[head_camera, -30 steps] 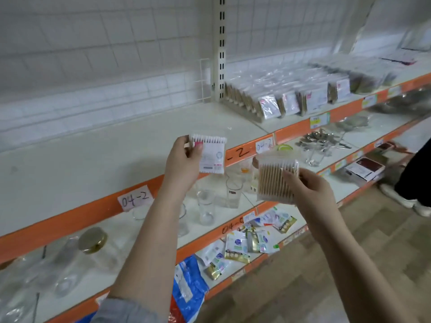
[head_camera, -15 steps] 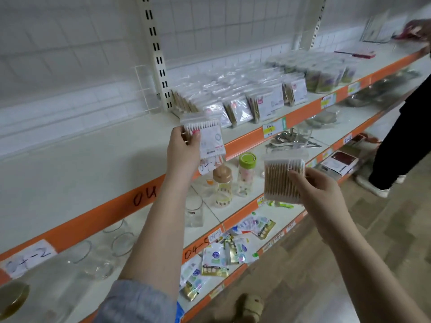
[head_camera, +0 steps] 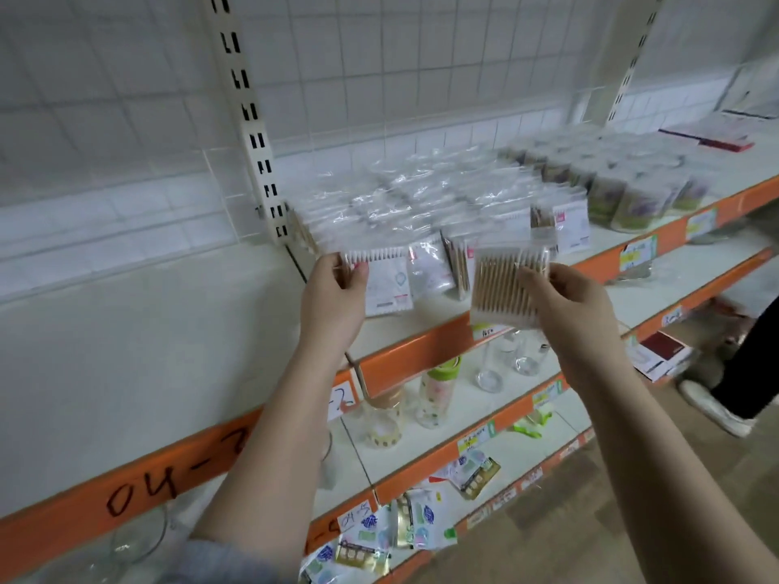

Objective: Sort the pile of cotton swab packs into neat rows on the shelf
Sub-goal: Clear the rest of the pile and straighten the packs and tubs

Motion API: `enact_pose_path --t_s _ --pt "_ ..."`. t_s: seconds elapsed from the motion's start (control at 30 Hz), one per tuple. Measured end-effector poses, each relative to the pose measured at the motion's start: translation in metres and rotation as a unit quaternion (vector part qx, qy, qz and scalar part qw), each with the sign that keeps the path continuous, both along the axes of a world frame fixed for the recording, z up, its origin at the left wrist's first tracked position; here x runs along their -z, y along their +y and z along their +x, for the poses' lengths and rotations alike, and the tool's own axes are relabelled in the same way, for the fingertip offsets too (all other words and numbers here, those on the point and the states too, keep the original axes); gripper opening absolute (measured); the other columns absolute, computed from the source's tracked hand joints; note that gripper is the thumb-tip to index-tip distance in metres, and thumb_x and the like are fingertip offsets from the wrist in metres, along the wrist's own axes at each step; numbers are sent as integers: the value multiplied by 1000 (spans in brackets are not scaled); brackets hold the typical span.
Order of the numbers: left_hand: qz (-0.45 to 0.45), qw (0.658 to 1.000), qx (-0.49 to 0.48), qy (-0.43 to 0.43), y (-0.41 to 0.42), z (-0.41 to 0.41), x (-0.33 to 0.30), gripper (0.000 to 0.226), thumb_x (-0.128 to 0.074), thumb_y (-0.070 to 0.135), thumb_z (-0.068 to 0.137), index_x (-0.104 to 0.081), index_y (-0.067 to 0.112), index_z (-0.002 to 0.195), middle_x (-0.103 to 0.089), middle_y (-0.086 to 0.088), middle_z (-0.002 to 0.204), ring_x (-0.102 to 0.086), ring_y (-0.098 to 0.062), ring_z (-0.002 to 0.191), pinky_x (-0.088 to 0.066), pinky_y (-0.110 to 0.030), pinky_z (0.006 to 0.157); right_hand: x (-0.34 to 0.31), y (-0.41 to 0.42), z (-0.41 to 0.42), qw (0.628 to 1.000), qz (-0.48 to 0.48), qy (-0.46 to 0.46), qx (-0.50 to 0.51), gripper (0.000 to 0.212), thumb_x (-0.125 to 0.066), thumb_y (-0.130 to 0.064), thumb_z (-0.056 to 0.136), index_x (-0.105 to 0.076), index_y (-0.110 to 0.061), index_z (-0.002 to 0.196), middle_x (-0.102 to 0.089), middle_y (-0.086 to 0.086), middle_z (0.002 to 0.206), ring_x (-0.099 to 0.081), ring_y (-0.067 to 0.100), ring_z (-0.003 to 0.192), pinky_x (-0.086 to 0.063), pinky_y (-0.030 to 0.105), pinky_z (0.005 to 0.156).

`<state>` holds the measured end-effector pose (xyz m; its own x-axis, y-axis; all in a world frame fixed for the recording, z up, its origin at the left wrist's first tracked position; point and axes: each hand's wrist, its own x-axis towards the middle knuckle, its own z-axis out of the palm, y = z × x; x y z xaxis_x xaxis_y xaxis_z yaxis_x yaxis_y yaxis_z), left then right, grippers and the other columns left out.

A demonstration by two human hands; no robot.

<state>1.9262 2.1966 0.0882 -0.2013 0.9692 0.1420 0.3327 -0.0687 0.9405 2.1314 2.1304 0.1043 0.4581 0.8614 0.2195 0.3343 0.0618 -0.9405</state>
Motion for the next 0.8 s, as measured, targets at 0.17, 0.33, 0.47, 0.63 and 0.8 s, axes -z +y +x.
enact_pose_path --t_s 0.17,0.33,0.47,0.63,0.8 --pt "-8 999 -26 28 -4 4 9 12 -52 24 95 -54 15 103 -60 2 94 -56 -12 83 -42 -22 66 -4 29 14 998 19 39 -46 34 -55 -20 91 -43 -8 62 -29 -6 52 -22 4 46 -16 19 42" --pt "-35 992 -102 67 -8 10 19 23 -55 26 93 -53 15 113 -57 -8 114 -58 -21 95 -46 -33 83 -6 52 27 984 6 136 -114 21 -64 -19 81 -59 -15 101 -58 5 76 -55 18 74 -44 33 65" --pt "-26 985 -154 75 -16 20 13 50 -65 19 87 -41 14 131 -52 -10 124 -57 -18 96 -45 -29 83 -9 63 43 975 8 141 -172 43 -57 -11 81 -50 -44 107 -49 4 77 -48 18 72 -44 32 58" --pt "0 971 -220 97 -28 32 2 51 -62 23 89 -40 16 134 -42 -10 132 -56 -21 101 -48 -34 88 -17 64 61 968 -10 139 -210 25 -54 -7 85 -64 -30 83 -48 0 67 -43 17 67 -35 28 55" --pt "37 952 -254 169 -40 39 -6 33 -53 17 92 -53 15 125 -49 -7 125 -51 -21 112 -43 -35 98 -22 64 66 958 -17 129 -256 20 -57 -8 87 -65 -26 83 -58 5 79 -54 14 69 -45 23 53"
